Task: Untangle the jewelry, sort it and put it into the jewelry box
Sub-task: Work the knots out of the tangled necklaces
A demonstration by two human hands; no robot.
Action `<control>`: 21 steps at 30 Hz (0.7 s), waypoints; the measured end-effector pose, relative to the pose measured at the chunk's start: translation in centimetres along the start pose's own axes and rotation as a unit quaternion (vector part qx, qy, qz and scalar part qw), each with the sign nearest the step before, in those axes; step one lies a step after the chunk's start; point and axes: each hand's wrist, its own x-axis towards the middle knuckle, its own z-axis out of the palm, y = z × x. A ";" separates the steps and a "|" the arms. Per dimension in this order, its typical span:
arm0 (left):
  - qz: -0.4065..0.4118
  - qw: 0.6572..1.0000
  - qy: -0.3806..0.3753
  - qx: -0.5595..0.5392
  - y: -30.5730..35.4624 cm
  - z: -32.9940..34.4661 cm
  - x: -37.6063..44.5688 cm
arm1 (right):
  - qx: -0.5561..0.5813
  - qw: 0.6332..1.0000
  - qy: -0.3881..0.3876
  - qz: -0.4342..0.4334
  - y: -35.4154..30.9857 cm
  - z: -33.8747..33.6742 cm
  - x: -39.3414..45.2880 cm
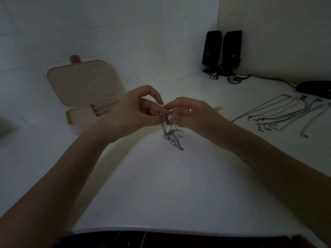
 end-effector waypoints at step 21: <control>-0.103 0.979 0.018 -0.176 3.9 -0.1 -1.6 | 0.050 0.997 0.017 -0.054 -2.3 -1.0 -1.0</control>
